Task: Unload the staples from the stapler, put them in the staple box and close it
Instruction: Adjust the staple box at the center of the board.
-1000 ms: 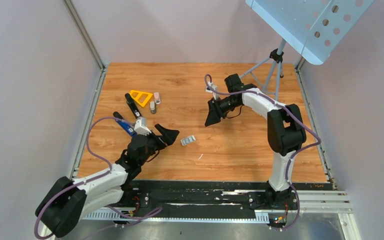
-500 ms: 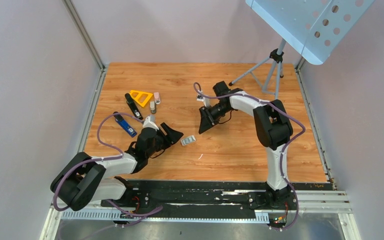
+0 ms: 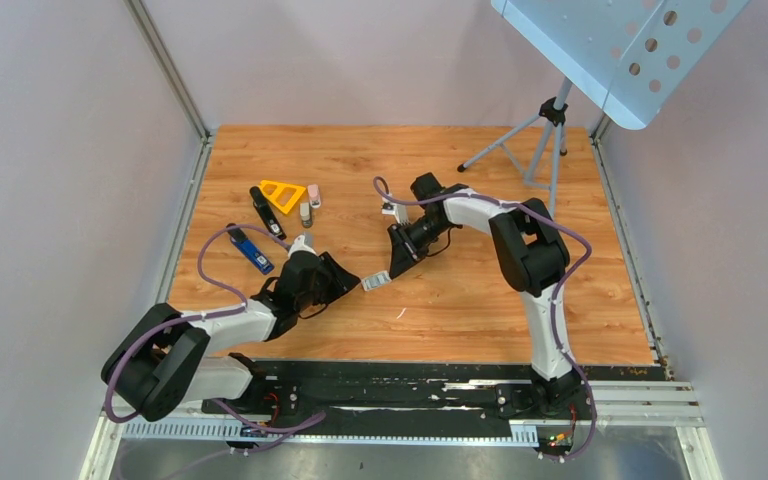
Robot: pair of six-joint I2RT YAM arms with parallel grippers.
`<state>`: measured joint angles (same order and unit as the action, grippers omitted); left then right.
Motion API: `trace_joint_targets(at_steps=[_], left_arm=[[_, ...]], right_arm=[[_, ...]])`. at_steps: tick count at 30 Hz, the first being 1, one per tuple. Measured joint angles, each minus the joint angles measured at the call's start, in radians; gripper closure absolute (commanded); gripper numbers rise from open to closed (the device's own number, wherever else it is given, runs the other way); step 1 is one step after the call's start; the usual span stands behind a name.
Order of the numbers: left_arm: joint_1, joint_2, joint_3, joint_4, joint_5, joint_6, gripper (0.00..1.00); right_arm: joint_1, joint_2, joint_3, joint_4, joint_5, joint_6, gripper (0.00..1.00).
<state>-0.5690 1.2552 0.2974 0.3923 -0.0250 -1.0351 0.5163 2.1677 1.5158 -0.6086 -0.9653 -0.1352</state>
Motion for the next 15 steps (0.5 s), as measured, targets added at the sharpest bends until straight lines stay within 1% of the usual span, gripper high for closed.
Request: trace_joint_targets(at_steps=[4, 7, 15], left_arm=[[0.000, 0.008, 0.000, -0.009, 0.005, -0.008, 0.61], [0.000, 0.029, 0.000, -0.002, 0.020, -0.015, 0.63], [0.001, 0.099, 0.002, 0.032, 0.061, -0.027, 0.67]], right_arm=[[0.010, 0.018, 0.022, 0.004, 0.000, 0.016, 0.74], [0.014, 0.028, 0.032, 0.009, 0.000, 0.025, 0.77], [0.021, 0.034, 0.032, 0.009, 0.005, 0.037, 0.79]])
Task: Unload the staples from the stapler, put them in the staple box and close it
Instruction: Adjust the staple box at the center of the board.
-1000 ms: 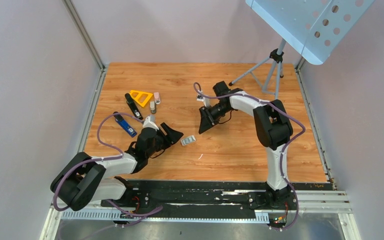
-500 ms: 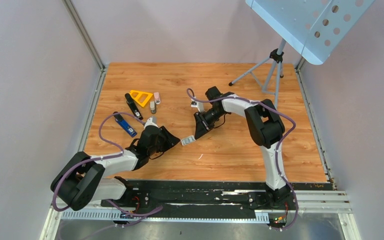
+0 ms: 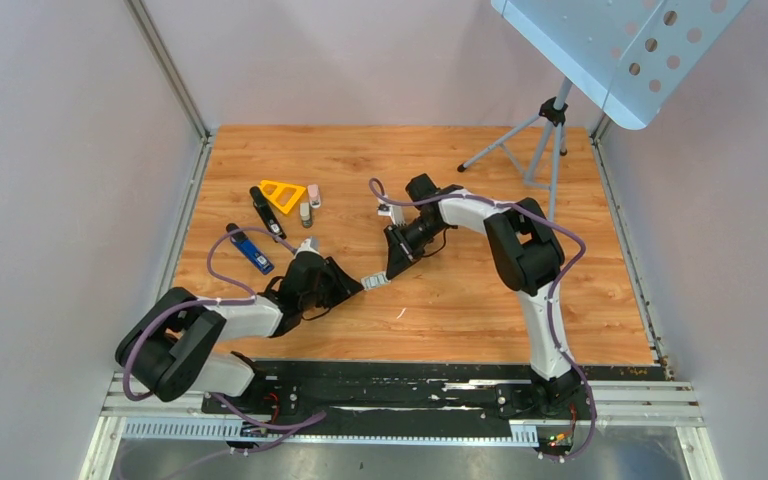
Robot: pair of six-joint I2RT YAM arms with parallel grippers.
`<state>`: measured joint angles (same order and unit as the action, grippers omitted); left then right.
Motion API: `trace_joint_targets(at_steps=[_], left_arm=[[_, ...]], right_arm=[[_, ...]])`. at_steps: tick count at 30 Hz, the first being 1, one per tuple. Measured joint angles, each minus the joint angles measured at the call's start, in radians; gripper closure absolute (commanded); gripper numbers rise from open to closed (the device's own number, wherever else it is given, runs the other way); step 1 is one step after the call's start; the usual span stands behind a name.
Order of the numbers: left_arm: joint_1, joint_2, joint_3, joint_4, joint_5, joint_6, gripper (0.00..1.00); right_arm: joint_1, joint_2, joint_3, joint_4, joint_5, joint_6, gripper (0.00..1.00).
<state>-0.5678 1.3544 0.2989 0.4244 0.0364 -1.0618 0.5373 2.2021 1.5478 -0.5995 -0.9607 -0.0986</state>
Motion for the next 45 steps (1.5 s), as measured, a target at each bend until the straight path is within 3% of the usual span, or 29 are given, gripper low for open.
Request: trace_joint_targets(at_steps=[3, 10, 18, 23, 30, 39, 45], left_arm=[[0.000, 0.016, 0.004, 0.015, 0.011, -0.002, 0.67], [0.000, 0.035, 0.011, 0.029, 0.027, -0.002, 0.69], [0.001, 0.071, 0.030, 0.045, 0.048, -0.002, 0.73], [0.001, 0.073, 0.031, 0.046, 0.051, -0.001, 0.71], [0.002, 0.053, 0.033, 0.037, 0.054, 0.010, 0.52], [0.002, -0.149, 0.042, -0.119, -0.012, 0.090, 0.32], [0.002, -0.350, 0.038, -0.189, -0.093, 0.168, 0.20]], right_arm=[[0.006, 0.002, 0.000, 0.000, 0.006, 0.002, 0.86], [0.022, 0.006, 0.001, 0.000, 0.024, 0.010, 0.88], [0.043, 0.005, 0.015, -0.001, 0.068, 0.027, 0.87], [0.048, 0.004, 0.019, -0.005, 0.088, 0.032, 0.79], [0.051, -0.029, 0.020, -0.024, 0.159, -0.018, 0.59], [-0.005, -0.235, -0.037, -0.068, 0.254, -0.232, 0.55], [-0.174, -0.311, -0.057, -0.106, 0.377, -0.408, 0.51]])
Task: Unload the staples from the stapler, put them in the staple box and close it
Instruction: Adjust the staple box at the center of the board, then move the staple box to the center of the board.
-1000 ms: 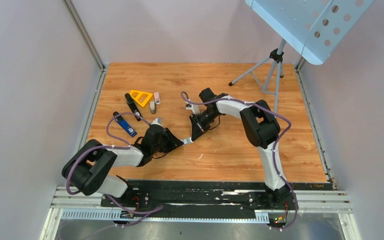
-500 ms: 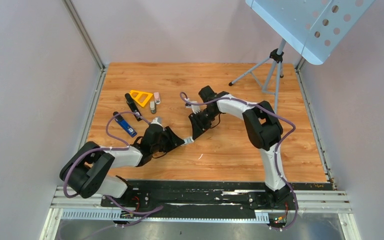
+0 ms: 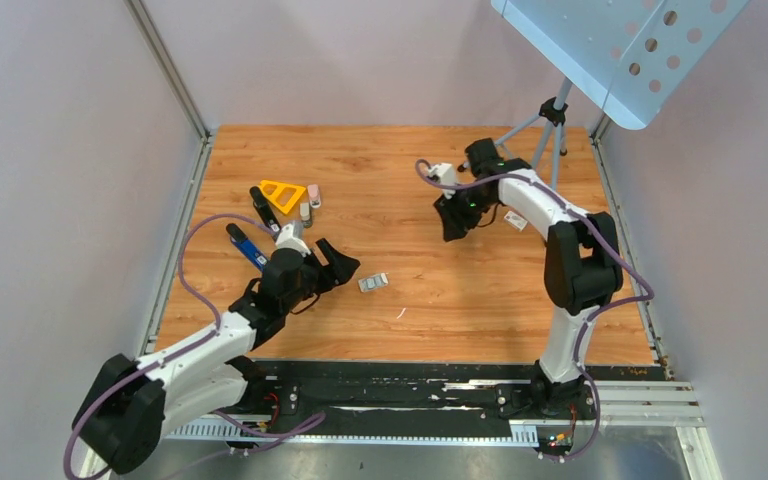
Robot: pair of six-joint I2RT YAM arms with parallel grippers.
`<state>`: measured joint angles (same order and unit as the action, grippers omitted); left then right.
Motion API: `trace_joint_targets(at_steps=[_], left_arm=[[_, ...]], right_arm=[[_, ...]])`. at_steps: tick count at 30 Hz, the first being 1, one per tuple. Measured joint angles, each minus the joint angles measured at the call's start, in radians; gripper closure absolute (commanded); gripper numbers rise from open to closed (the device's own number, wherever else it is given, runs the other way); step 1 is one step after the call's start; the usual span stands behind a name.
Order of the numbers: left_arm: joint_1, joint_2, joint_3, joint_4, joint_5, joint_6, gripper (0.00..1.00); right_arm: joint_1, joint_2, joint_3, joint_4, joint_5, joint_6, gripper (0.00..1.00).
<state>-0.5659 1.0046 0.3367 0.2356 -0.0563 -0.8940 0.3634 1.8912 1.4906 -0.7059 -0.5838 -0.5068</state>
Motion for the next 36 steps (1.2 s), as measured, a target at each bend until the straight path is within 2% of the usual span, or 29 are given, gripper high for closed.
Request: trace_joint_targets(at_steps=[5, 8, 11, 20, 29, 36], left_arm=[[0.000, -0.135, -0.053, 0.002, -0.061, 0.027, 0.18], [0.000, -0.163, -0.085, 0.002, -0.080, 0.027, 0.17], [0.000, -0.163, -0.097, 0.001, -0.087, 0.027, 0.17], [0.000, -0.160, -0.098, 0.005, -0.090, 0.026, 0.17], [0.000, -0.131, -0.098, 0.020, -0.090, 0.026, 0.17], [0.000, -0.129, -0.098, 0.025, -0.090, 0.024, 0.17]], right_arm=[[-0.197, 0.010, 0.001, -0.024, 0.180, -0.164, 0.46], [-0.255, 0.034, 0.013, -0.028, 0.288, -0.252, 0.44], [-0.274, 0.083, 0.052, -0.028, 0.370, -0.327, 0.43], [-0.281, 0.160, 0.092, -0.001, 0.481, -0.420, 0.42], [-0.285, 0.209, 0.134, 0.010, 0.504, -0.439, 0.45], [-0.316, 0.229, 0.150, 0.000, 0.484, -0.451, 0.53]])
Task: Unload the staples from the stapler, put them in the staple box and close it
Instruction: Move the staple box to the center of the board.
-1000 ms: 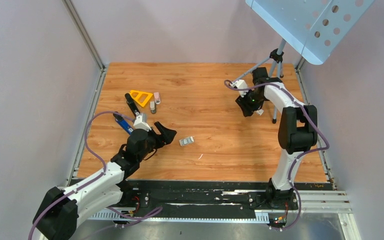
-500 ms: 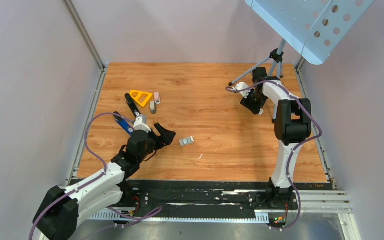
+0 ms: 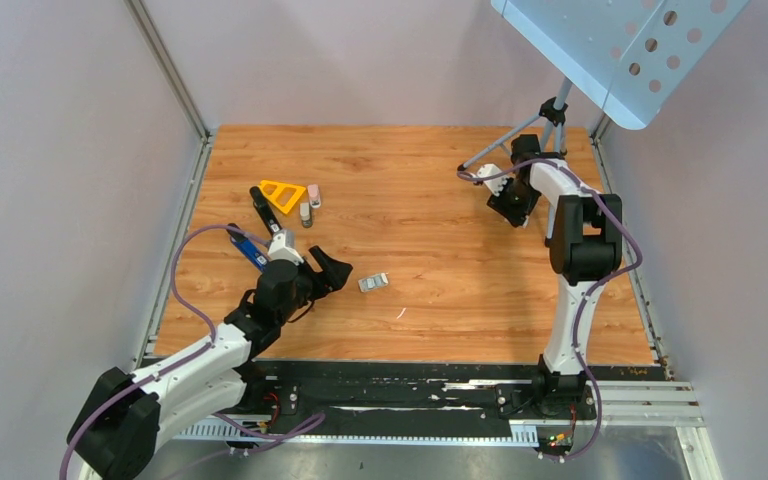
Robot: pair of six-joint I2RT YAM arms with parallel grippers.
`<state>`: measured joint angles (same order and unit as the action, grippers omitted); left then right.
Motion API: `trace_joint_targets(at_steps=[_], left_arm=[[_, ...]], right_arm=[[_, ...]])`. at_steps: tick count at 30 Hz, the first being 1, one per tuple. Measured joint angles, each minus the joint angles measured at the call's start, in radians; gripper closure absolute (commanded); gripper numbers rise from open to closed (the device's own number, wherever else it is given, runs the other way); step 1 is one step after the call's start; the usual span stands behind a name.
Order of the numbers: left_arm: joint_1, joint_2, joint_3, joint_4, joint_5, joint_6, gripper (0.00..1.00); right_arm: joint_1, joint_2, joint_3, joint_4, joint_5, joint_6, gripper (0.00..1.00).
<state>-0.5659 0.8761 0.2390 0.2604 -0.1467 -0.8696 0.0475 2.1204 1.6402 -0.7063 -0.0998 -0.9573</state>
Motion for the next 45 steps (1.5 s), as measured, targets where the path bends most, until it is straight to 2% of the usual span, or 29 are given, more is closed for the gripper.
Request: trace_joint_targets(at_steps=[10, 18, 22, 30, 33, 41, 45], left_arm=[[0.000, 0.051, 0.000, 0.061, 0.035, -0.001, 0.17], [0.000, 0.097, 0.000, 0.116, 0.074, -0.001, 0.17], [0.000, 0.126, 0.000, 0.143, 0.090, -0.001, 0.17], [0.000, 0.177, 0.000, 0.166, 0.110, -0.001, 0.17], [0.000, 0.182, 0.000, 0.167, 0.114, -0.001, 0.17], [0.000, 0.217, -0.003, 0.188, 0.119, -0.003, 0.17], [0.000, 0.238, -0.005, 0.188, 0.124, -0.005, 0.17]], right_arm=[[-0.005, -0.024, -0.038, -0.023, -0.111, -0.012, 0.71], [0.013, -0.128, -0.186, -0.033, -0.283, -0.053, 0.71], [0.080, -0.179, -0.258, -0.035, -0.346, -0.066, 0.71], [0.362, -0.233, -0.329, 0.023, -0.358, -0.064, 0.69], [0.441, -0.233, -0.329, 0.062, -0.334, -0.059, 0.65], [0.535, -0.233, -0.329, 0.117, -0.293, -0.046, 0.46], [0.544, -0.233, -0.329, 0.116, -0.295, -0.032, 0.43]])
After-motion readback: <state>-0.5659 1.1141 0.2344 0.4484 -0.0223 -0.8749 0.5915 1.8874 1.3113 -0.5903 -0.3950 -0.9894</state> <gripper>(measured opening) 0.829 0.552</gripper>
